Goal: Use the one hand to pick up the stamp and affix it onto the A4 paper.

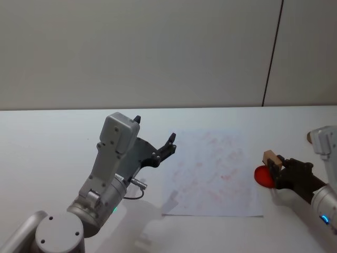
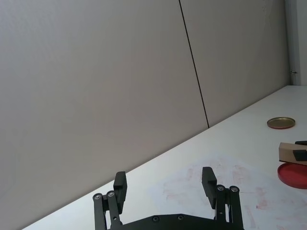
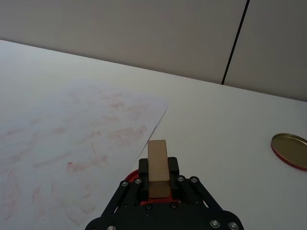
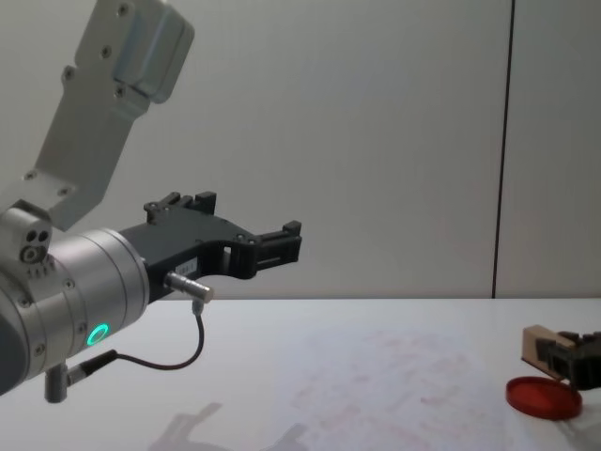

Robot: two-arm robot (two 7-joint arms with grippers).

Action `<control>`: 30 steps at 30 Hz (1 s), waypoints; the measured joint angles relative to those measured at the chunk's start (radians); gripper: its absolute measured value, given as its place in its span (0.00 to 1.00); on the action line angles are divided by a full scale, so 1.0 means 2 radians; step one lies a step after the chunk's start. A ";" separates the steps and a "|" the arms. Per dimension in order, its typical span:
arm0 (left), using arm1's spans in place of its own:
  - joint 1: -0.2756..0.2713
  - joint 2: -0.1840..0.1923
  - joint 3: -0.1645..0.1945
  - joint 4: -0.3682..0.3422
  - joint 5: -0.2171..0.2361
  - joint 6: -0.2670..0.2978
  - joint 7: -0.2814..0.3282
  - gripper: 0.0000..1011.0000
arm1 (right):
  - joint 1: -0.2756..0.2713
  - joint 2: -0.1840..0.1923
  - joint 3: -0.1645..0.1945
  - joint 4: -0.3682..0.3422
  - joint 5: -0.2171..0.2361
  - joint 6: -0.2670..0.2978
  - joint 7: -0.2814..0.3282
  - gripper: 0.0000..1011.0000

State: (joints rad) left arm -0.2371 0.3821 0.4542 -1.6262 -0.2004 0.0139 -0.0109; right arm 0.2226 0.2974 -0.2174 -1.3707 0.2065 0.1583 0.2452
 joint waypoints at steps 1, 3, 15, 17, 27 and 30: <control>0.000 0.000 0.000 0.000 0.000 0.000 0.000 0.98 | 0.000 0.000 0.000 0.001 0.000 0.001 0.000 0.22; 0.000 0.000 0.000 0.000 0.000 0.000 0.000 0.98 | 0.002 -0.001 0.000 0.003 -0.001 0.002 0.001 0.22; 0.000 0.000 0.000 0.000 0.000 0.000 0.000 0.98 | 0.009 -0.003 -0.001 0.017 -0.004 0.011 0.009 0.27; 0.000 0.000 0.000 0.000 0.000 0.000 0.000 0.98 | 0.010 -0.003 -0.001 0.019 -0.004 0.014 0.010 0.35; 0.000 0.000 0.000 0.000 0.000 0.000 0.000 0.98 | 0.012 -0.004 -0.001 0.022 -0.005 0.020 0.010 0.67; 0.000 0.000 0.000 0.000 0.000 0.000 0.000 0.98 | 0.012 -0.004 -0.001 0.021 -0.005 0.020 0.009 0.77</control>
State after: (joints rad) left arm -0.2371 0.3821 0.4542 -1.6262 -0.2004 0.0138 -0.0109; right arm 0.2473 0.2897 -0.2195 -1.3281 0.1970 0.1979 0.2633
